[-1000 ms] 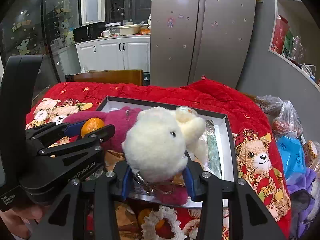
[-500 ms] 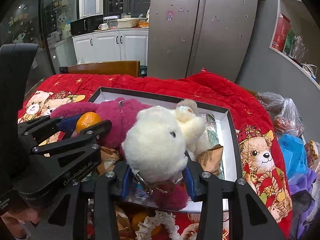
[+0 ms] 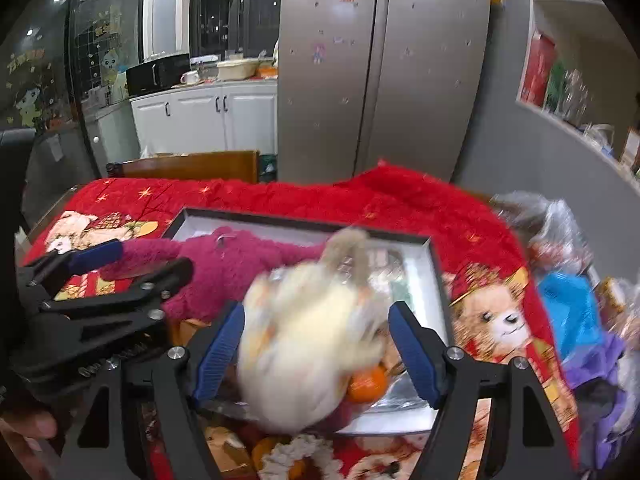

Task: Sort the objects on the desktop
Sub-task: 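Open left gripper over the box while right gripper releases the bunny into it, then withdraw both grippers from the box back toward the pile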

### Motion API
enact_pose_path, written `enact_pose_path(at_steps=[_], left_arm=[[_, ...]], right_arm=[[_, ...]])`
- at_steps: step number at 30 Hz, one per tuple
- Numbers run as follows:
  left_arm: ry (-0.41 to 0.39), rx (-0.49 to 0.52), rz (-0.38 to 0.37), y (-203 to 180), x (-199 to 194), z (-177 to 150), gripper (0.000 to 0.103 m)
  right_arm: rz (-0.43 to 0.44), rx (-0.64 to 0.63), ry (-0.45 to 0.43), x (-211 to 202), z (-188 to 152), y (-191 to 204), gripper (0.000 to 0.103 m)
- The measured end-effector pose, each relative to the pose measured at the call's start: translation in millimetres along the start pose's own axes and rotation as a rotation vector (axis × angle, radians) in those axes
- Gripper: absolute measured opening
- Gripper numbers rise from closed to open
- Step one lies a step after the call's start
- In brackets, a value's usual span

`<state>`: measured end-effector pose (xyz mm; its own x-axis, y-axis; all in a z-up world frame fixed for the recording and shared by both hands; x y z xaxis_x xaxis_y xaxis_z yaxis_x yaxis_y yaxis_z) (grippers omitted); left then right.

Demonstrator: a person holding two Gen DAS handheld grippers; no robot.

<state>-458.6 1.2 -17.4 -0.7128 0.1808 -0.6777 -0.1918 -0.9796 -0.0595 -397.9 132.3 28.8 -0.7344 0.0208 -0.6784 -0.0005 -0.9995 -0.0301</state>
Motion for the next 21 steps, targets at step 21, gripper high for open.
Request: enact_pose_path(at_steps=[21], left_arm=[[0.015, 0.04, 0.035, -6.1, 1.9, -5.4, 0.085]], right_arm=[[-0.013, -0.003, 0.023, 4.5, -3.4, -3.0, 0.077]])
Point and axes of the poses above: each gripper's, at about its wrist camera, not at the fingertips, and x roughly the way its jaws point, y to its left, z to its top, the point moved 6 cm from there along x, roughly the way its jaws point, and after that the axes turned 5 degrees about x, right-handed, at the moved point
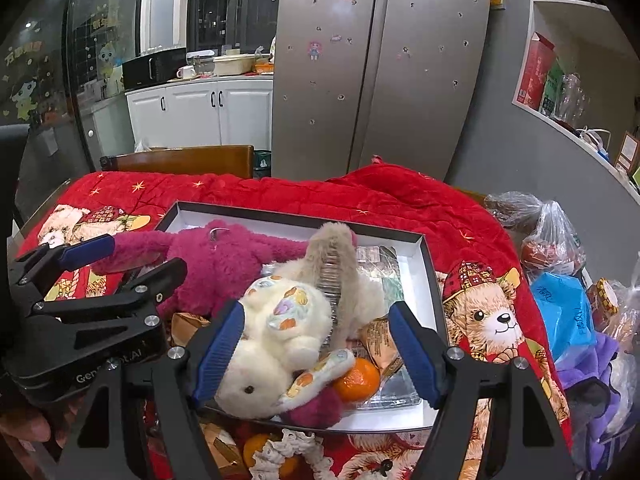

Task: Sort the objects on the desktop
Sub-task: 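Withdraw both grippers from the box back toward the pile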

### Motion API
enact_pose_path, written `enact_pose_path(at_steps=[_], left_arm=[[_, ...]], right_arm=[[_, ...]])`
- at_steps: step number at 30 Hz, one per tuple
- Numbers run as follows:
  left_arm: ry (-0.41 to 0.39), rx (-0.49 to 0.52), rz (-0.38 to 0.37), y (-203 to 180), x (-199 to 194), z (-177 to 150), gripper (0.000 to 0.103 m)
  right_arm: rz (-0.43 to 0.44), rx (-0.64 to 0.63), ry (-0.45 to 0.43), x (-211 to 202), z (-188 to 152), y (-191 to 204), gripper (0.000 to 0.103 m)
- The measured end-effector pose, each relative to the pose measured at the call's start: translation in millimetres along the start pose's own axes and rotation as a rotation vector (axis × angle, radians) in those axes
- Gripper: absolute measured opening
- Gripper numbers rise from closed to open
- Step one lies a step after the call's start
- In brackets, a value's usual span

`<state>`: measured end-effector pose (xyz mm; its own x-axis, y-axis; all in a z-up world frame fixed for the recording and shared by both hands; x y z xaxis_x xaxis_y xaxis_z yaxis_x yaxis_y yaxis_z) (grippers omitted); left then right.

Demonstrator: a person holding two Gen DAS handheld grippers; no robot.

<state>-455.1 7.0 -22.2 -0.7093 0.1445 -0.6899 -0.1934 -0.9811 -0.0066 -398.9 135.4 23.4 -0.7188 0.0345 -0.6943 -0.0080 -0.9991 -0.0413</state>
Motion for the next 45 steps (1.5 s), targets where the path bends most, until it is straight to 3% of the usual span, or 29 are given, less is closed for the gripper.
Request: enact_pose_path(at_steps=[10, 18, 22, 30, 37, 41, 45], left_arm=[[-0.042, -0.008, -0.01, -4, -27, 9, 0.085], [-0.125, -0.006, -0.026, -4, -110, 11, 0.085], [-0.17, -0.01, -0.025, 1, -157, 3, 0.09], [-0.233, 0.021, -0.002, 2, -237, -42, 0.097], [-0.166, 0.002, -0.048, -12, -233, -118, 0.097], [-0.069, -0.022, -0.109, -25, -203, -163, 0.097], [-0.008, -0.012, -0.138, -42, -180, -185, 0.097]], right_arm=[[-0.006, 0.027, -0.031, -18, 3, -2, 0.077], [0.013, 0.066, -0.122, -79, 11, -7, 0.077], [-0.002, 0.073, -0.178, -121, 8, -10, 0.078], [-0.053, 0.08, -0.264, -196, -27, -18, 0.082], [-0.015, 0.109, -0.27, -216, -75, -21, 0.083], [-0.008, 0.116, -0.228, -204, -106, -24, 0.083], [0.004, 0.121, -0.181, -183, -133, -32, 0.083]])
Point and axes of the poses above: each gripper's, at about its wrist camera, not at the fingertips, and x roughly the way its jaws point, y to its left, z to its top, the point moved 6 cm from there along x, roughly the way its jaws point, and after that the axes turned 5 degrees about x, right-handed, at the moved point
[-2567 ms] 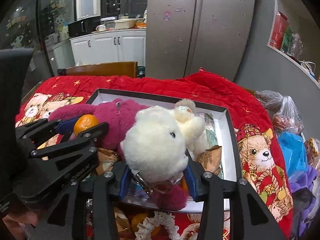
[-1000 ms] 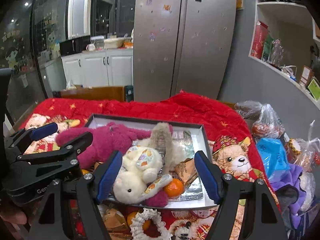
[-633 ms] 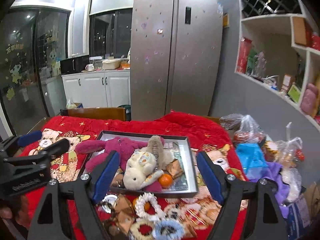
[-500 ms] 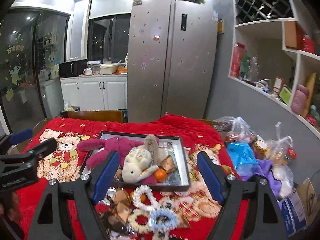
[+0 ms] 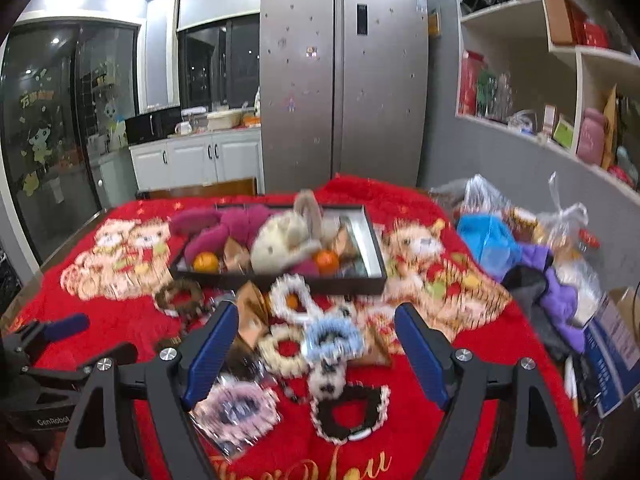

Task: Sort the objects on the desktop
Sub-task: 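Withdraw both grippers from the box back toward the pile, then move left gripper to a gold candy while right gripper approaches the black scrunchie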

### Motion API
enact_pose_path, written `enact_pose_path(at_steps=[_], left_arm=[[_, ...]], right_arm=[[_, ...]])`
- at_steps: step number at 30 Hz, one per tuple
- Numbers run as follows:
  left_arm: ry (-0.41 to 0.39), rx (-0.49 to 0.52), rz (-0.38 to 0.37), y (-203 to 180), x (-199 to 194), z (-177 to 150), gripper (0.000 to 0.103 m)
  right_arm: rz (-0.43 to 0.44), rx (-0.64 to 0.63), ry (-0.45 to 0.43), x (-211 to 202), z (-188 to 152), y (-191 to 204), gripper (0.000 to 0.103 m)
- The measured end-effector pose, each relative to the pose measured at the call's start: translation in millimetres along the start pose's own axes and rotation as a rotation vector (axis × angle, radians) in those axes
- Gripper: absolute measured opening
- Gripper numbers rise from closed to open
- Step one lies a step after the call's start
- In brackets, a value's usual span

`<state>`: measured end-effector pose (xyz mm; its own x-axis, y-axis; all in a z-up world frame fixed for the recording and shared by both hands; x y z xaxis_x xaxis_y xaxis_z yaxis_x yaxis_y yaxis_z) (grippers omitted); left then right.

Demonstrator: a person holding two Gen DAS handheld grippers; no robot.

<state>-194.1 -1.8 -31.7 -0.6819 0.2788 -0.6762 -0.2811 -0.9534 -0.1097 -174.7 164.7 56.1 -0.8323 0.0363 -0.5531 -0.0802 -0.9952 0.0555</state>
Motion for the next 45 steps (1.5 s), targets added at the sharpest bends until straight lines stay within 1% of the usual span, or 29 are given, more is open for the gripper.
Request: enact_pose_path(at_steps=[4, 8, 9, 16, 21, 24, 28, 31, 34, 36, 37, 38, 39, 40, 41, 42, 43, 44, 45], left_arm=[[0.016, 0.033, 0.007, -10, 14, -8, 0.097], [0.044, 0.047, 0.008, -16, 28, -15, 0.097], [0.05, 0.052, 0.011, -17, 31, -16, 0.097], [0.089, 0.09, 0.031, -20, 50, -22, 0.097], [0.118, 0.081, 0.006, -21, 62, -24, 0.097], [0.181, 0.063, -0.003, -18, 75, -27, 0.097], [0.182, 0.075, 0.016, -19, 77, -27, 0.097], [0.179, 0.069, 0.013, -18, 77, -28, 0.096], [0.176, 0.067, 0.02, -17, 76, -28, 0.094], [0.173, 0.063, 0.024, -16, 75, -27, 0.089], [0.17, 0.058, 0.039, -15, 74, -27, 0.083], [0.167, 0.054, 0.051, -13, 73, -27, 0.078], [0.166, 0.051, 0.056, -12, 73, -27, 0.076], [0.163, 0.047, 0.063, -11, 73, -27, 0.071], [0.161, 0.042, 0.072, -9, 72, -26, 0.063], [0.157, 0.037, 0.081, -8, 71, -26, 0.059], [0.153, 0.031, 0.088, -6, 70, -26, 0.051], [0.148, 0.021, 0.092, -3, 69, -26, 0.049], [0.142, 0.007, 0.079, -1, 67, -27, 0.048]], right_arm=[[-0.03, 0.032, 0.046, 17, -21, -18, 0.083], [-0.099, 0.009, 0.06, 27, -36, -34, 0.083], [-0.104, 0.004, 0.065, 29, -39, -36, 0.083], [-0.101, 0.053, 0.149, 56, -71, -60, 0.083], [-0.098, 0.088, 0.205, 74, -86, -69, 0.083], [-0.086, 0.105, 0.249, 82, -93, -71, 0.083], [-0.092, 0.11, 0.283, 87, -98, -72, 0.083], [-0.1, 0.098, 0.29, 88, -99, -70, 0.083], [-0.1, 0.095, 0.293, 87, -100, -69, 0.082], [-0.1, 0.095, 0.293, 88, -100, -69, 0.081], [-0.099, 0.095, 0.292, 87, -100, -69, 0.079], [-0.095, 0.095, 0.291, 88, -99, -69, 0.07], [-0.088, 0.095, 0.29, 87, -99, -68, 0.058], [-0.096, 0.095, 0.286, 87, -99, -69, 0.053], [-0.098, 0.096, 0.283, 87, -99, -69, 0.043], [-0.092, 0.1, 0.28, 86, -98, -70, 0.033], [-0.082, 0.107, 0.278, 86, -98, -70, 0.026], [-0.079, 0.114, 0.278, 86, -98, -72, 0.014], [-0.079, 0.122, 0.279, 86, -98, -73, 0.014]])
Point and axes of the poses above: each gripper's, at about its wrist camera, not at the fingertips, and x roughly the way its jaws point, y to its left, z to its top, the point moved 6 cm from there along x, roughly the way its jaws point, and after that the axes turned 5 degrees about x, right-handed, at the moved point
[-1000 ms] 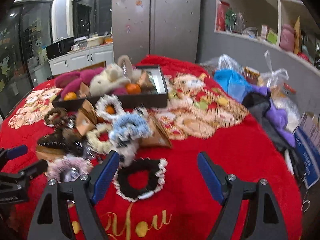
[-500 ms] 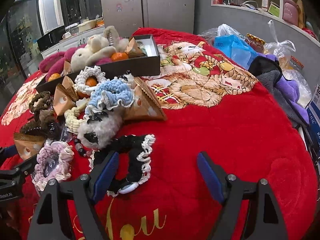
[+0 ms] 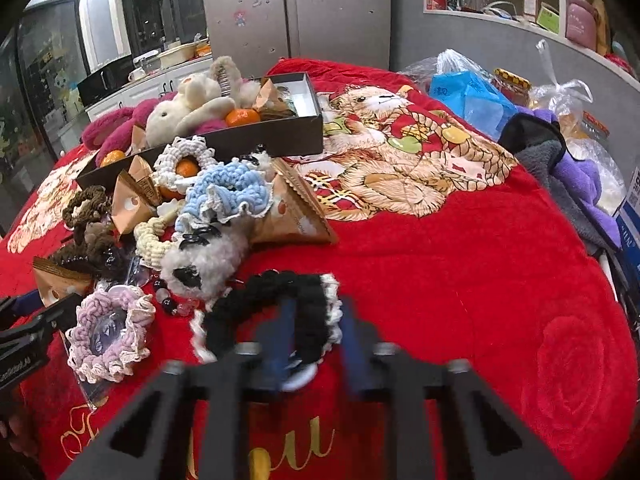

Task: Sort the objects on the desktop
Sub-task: 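Move left gripper to a gold candy while right gripper approaches the black scrunchie, then close left gripper on the gold pyramid candy while right gripper closes on the black lace scrunchie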

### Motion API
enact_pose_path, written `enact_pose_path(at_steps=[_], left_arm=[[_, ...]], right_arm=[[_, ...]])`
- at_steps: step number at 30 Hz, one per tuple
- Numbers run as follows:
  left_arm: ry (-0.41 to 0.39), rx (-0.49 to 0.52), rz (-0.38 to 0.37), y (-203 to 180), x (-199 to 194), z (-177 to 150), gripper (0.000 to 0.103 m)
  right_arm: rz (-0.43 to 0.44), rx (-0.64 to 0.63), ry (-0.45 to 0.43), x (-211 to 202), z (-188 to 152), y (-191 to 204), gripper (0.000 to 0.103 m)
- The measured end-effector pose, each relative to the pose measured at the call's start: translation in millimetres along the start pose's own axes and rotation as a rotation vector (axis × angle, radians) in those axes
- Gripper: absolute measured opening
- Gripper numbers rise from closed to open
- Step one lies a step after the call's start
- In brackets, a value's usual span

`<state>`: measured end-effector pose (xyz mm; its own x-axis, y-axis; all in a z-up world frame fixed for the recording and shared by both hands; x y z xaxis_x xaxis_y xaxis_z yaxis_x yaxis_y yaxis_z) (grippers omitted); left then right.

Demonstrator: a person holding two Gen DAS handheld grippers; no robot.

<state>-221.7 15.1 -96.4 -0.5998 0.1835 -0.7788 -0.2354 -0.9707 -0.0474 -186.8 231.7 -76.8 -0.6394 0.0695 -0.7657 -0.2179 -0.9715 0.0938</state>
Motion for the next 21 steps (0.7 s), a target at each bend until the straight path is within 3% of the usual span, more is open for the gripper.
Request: enact_pose_path(at_steps=[10, 21], left_arm=[[-0.037, -0.004, -0.011, 3, -13, -3, 0.047], [-0.103, 0.018, -0.036, -10, -47, 4, 0.047]], right_arm=[[0.035, 0.043, -0.016, -11, 2, -3, 0.012], [0.065, 0.002, -0.109, -66, 15, 15, 0.012]])
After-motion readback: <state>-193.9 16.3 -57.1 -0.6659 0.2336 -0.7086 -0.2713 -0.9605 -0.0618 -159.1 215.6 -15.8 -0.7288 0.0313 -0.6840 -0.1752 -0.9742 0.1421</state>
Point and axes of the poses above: each gripper's, at about its wrist camera, not at the fingertips, and x roughly the way its jaws point, y to its left, z to its top, the point moved 6 cm from there along x, roughly the way its jaws point, and after that the axes turned 5 degrees about x, right-handed, at the moved point
